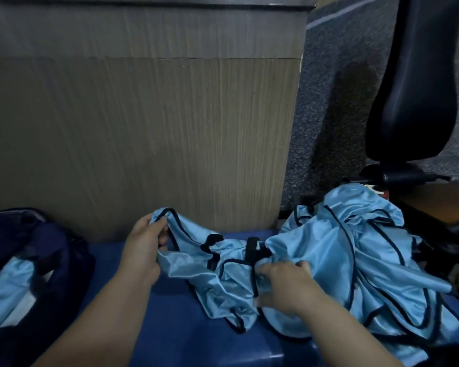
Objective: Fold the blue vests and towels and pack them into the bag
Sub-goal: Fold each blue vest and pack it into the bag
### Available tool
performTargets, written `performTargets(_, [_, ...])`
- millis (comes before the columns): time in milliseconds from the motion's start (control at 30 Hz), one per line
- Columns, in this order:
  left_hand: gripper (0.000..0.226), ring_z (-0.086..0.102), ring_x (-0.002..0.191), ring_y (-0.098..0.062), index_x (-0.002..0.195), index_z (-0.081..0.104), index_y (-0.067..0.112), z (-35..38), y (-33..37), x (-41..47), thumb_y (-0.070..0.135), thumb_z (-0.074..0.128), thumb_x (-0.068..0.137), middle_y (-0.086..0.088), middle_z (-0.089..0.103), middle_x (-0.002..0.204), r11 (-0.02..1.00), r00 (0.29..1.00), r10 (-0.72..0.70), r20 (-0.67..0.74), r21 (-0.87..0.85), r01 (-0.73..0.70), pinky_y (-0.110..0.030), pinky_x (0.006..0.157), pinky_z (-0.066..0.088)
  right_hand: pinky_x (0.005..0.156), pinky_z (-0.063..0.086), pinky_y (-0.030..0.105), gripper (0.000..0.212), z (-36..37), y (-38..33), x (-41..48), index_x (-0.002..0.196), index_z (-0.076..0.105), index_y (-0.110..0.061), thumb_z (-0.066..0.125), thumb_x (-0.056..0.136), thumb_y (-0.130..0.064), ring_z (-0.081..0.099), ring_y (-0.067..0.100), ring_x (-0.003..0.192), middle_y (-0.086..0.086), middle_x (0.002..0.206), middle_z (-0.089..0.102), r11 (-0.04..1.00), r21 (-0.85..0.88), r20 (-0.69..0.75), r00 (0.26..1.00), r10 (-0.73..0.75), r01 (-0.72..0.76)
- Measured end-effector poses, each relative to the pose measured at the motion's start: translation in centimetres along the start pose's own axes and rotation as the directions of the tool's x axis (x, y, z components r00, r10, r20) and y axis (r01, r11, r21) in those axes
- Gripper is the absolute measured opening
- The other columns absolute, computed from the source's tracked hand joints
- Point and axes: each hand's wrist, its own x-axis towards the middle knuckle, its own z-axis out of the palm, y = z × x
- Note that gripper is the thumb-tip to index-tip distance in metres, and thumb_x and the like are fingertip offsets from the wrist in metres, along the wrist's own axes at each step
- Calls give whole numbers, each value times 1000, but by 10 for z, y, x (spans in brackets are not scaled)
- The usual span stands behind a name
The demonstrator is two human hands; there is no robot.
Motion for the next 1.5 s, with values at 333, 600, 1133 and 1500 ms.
performTargets(333, [21, 39, 57, -8, 106, 63, 29, -38, 26, 18, 14, 49, 98, 5, 53, 72, 986, 968, 116, -224, -95, -140, -25, 56, 37, 56, 42, 27, 22, -21, -5, 4, 75, 57, -9, 46, 94, -8, 55, 18, 64, 6, 68, 57, 449, 893, -161, 957, 241, 37])
performTargets(600, [10, 39, 55, -7, 93, 61, 28, -61, 55, 17, 23, 53, 97, 8, 54, 71, 974, 950, 141, -280, -132, -184, -20, 50, 35, 65, 46, 35, 16, -34, 37, 13, 79, 61, -20, 49, 86, -12, 56, 26, 76, 5, 76, 60, 8, 971, -198, 786, 586, 238])
performTargets(1133, [62, 53, 123, -9, 124, 64, 37, 26, 31, -50, 72, 31, 86, 17, 61, 129, 887, 711, -249, 658, 450, -105, -37, 106, 43, 83, 56, 32, 29, -24, -56, -18, 117, 67, -11, 65, 90, -21, 69, 26, 101, 12, 110, 73, -69, 976, -214, 961, -178, 205])
performTargets(1500, [37, 59, 103, 2, 117, 64, 32, -11, -29, -29, 48, 35, 101, 14, 67, 109, 543, 792, -304, 530, 779, -313, -10, 86, 44, 73, 59, 36, 20, -59, -11, -15, 100, 66, -10, 58, 84, -19, 69, 26, 80, 14, 89, 71, -384, 863, -303, 944, 127, 329])
